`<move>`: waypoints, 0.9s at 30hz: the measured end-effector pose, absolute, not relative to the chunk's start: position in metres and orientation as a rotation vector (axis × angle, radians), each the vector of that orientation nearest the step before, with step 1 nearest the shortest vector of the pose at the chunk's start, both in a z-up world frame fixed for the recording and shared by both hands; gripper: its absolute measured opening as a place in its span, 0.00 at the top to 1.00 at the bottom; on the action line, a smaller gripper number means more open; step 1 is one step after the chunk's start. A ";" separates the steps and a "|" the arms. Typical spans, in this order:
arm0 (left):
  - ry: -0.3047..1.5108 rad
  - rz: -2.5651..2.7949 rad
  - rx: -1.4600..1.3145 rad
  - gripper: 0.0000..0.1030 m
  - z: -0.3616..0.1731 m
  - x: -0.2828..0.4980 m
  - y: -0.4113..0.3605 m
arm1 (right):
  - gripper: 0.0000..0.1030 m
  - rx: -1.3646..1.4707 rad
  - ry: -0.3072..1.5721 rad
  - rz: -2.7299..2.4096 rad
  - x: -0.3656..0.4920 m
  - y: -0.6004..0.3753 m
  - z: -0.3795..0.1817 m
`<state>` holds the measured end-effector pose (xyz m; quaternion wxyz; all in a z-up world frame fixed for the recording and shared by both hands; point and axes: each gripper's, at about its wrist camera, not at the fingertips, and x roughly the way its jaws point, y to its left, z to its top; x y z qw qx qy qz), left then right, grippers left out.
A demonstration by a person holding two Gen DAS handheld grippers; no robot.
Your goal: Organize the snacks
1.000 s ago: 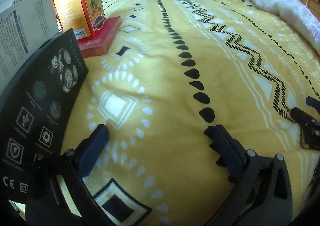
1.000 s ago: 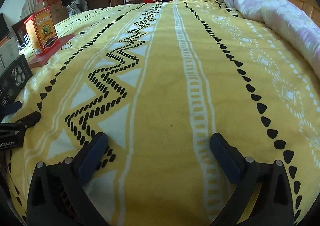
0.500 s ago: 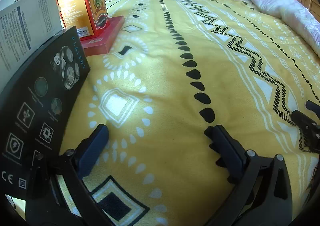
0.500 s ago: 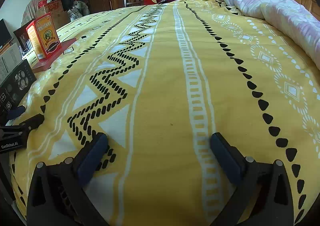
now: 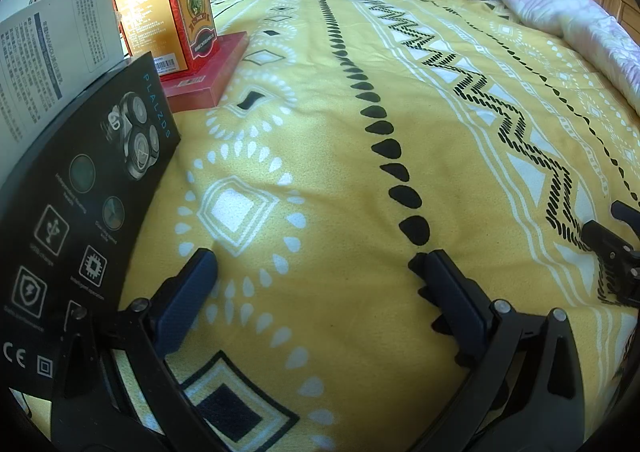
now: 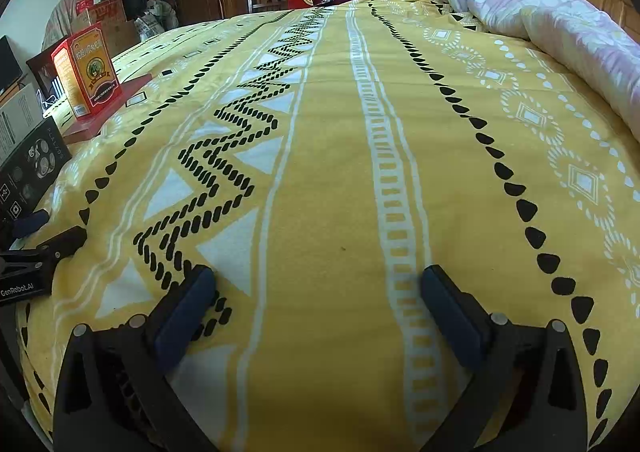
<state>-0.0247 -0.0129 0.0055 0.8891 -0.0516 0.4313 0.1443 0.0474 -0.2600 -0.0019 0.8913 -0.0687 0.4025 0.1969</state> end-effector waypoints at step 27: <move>0.895 0.300 -0.108 0.00 0.006 -0.025 -0.013 | 0.00 -0.148 0.842 0.407 0.049 -0.260 -0.004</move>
